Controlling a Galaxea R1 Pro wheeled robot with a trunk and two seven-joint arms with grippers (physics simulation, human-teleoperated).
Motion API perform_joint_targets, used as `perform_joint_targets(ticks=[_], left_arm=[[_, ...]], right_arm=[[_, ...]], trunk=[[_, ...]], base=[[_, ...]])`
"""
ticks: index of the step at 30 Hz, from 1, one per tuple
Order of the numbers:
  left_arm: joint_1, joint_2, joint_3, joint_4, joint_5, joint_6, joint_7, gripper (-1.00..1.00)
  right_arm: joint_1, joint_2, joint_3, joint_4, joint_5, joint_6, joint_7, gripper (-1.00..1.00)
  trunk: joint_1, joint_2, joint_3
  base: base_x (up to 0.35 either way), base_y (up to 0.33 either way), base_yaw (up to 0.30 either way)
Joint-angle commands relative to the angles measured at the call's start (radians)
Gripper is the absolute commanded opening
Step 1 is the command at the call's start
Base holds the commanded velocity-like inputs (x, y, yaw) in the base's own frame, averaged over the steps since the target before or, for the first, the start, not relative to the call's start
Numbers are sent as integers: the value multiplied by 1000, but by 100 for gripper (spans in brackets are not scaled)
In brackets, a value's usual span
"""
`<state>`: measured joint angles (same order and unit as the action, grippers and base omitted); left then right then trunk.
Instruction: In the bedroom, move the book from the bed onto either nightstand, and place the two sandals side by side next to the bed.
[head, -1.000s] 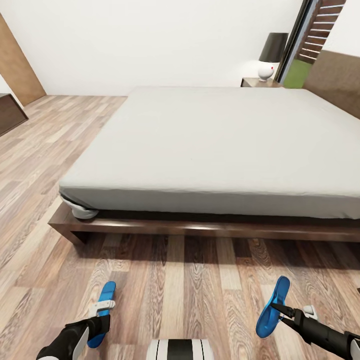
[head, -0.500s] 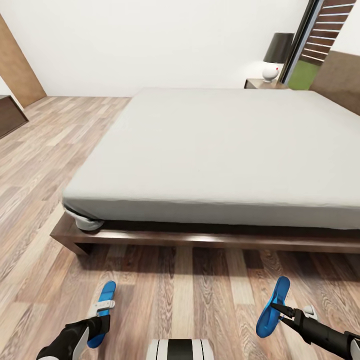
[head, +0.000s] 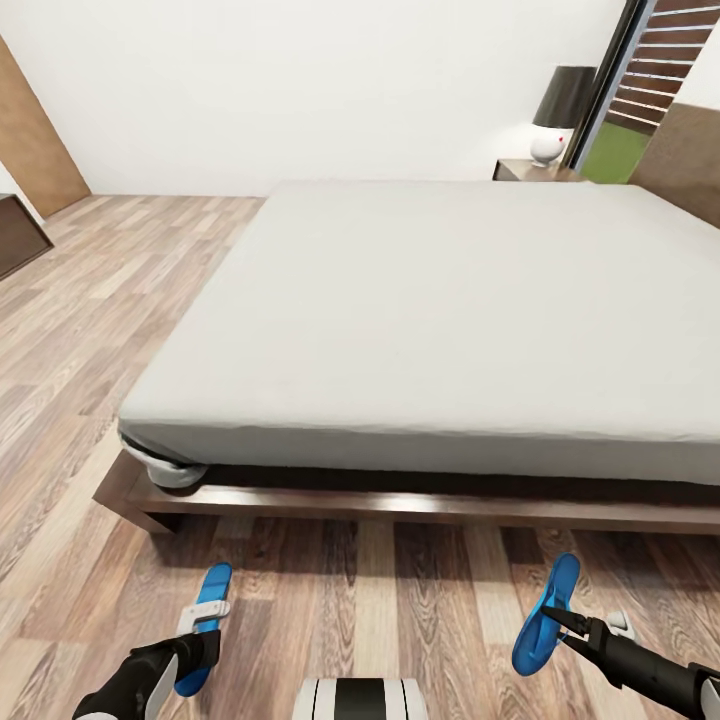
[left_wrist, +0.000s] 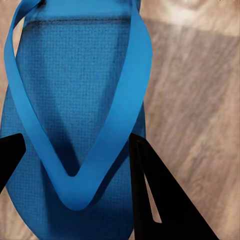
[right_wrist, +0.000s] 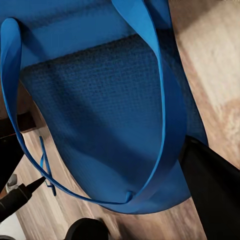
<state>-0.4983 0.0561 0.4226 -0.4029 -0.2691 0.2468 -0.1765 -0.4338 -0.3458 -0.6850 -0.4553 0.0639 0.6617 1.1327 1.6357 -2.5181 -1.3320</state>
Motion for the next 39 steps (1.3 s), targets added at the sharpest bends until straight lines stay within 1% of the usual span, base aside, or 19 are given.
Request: perform_joint_targets(ticks=[1, 4, 27, 28, 31, 34, 36, 39], left_arm=[[0, -1, 8, -2, -13, 5, -9, -100], [0, -1, 8, -2, -13, 5, -10, -100], [0, -1, 8, -4, -12, 2, -9, -100], [0, -1, 8, -4, -12, 0, -8, -100], [0, -1, 9, -4, -12, -35, -7, -100], [0, 0, 11, -3, -12, -111, -6, -100], [0, 0, 11, -2, -12, -131, -4, -100], [0, 3, 12, -2, -11, -142, -3, -100]], right_arm=[[-1, 1, -7, 0, 7, 8, 6, -100], [-1, 1, -7, 0, 7, 8, 6, -100], [-1, 1, -7, 0, 7, 8, 6, -100], [-1, 1, -7, 0, 7, 8, 6, -100], [-1, 1, -7, 0, 7, 8, 6, -100], [-1, 1, -7, 0, 7, 8, 6, -100], [-1, 1, -7, 0, 7, 8, 6, -100], [-1, 1, -7, 0, 7, 8, 6, -100]], trunk=[[0, 0, -1], [0, 0, -1], [10, -6, -90], [10, -6, -90], [10, -6, -90], [10, -6, -90], [10, -6, -90], [10, -6, -90]], base=[[9, 3, 0], [4, 1, 0], [0, 0, 0], [0, 0, 0], [0, 0, 0], [0, 0, 0], [0, 0, 0], [0, 0, 0]])
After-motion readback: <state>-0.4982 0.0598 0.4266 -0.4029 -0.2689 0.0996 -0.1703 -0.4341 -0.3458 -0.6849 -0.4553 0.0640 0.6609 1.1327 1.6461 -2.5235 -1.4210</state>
